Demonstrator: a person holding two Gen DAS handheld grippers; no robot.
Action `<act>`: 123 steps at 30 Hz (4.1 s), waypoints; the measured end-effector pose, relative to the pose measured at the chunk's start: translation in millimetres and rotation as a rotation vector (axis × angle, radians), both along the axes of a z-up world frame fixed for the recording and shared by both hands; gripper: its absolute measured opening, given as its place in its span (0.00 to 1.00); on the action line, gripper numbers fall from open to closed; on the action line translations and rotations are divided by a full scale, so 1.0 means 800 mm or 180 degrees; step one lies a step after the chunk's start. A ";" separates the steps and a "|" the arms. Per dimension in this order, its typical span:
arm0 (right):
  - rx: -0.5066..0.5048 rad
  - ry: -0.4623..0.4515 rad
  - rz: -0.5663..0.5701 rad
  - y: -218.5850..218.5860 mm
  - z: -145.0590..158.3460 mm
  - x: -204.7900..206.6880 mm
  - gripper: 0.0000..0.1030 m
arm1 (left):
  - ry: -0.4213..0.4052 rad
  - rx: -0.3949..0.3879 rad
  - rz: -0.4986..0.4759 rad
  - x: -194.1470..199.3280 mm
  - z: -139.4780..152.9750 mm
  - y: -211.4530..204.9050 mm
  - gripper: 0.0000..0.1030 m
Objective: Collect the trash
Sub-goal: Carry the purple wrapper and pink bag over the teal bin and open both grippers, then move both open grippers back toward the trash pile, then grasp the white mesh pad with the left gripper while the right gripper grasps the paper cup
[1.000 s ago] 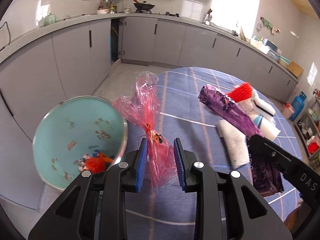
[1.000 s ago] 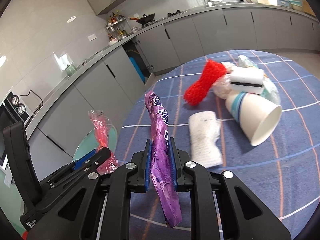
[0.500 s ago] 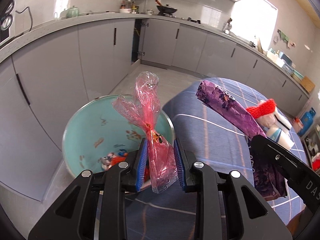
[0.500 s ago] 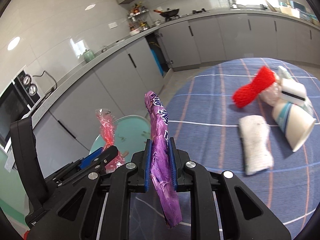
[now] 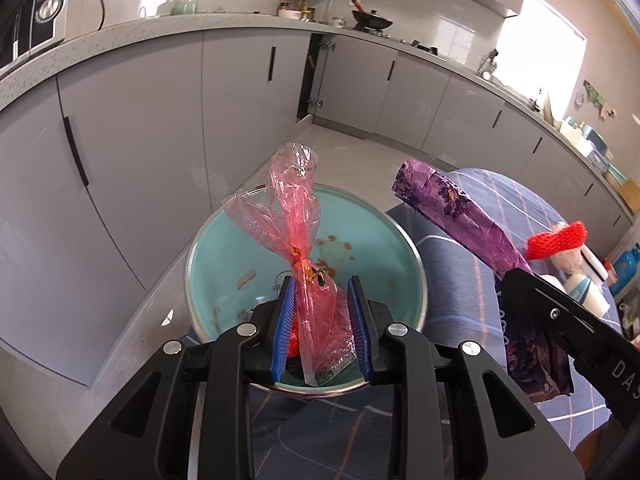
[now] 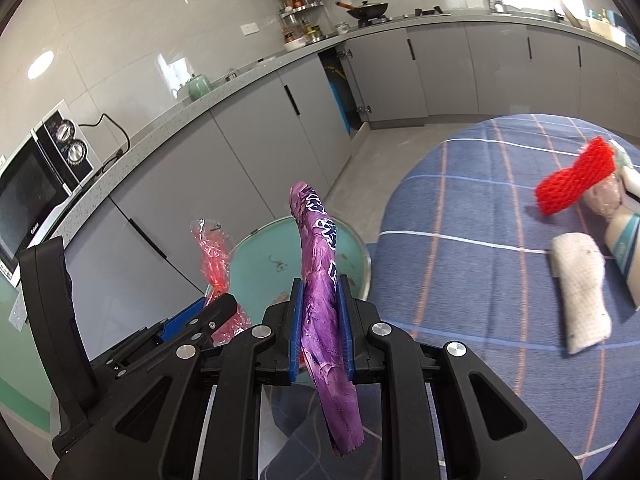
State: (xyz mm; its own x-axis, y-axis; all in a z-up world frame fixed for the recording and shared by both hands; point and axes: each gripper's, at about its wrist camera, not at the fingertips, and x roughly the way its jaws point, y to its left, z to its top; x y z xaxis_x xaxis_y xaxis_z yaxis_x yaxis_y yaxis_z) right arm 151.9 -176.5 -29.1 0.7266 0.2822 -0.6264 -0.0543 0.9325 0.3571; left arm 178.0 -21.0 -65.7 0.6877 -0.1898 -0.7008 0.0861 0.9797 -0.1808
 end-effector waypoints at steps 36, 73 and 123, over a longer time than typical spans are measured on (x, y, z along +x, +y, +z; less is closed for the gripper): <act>0.0132 0.0518 0.0259 0.062 -0.091 0.124 0.25 | 0.0367 0.0050 0.0065 0.049 -0.060 0.038 0.26; 0.0198 0.0078 -0.0272 -0.027 -0.028 0.027 0.52 | 0.0221 0.0255 0.0346 0.033 -0.036 0.008 0.89; -0.0125 0.0094 -0.1456 -0.338 -0.045 -0.081 0.80 | 0.0154 0.0153 -0.1265 -0.041 -0.022 -0.321 0.79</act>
State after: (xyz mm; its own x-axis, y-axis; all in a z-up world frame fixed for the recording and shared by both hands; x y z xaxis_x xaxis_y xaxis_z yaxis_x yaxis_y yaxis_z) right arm 87.2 -447.1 -64.8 0.7526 -0.0877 -0.6526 0.3757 0.8711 0.3161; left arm 145.0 -278.0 -83.7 0.5333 -0.4006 -0.7450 0.4526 0.8792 -0.1488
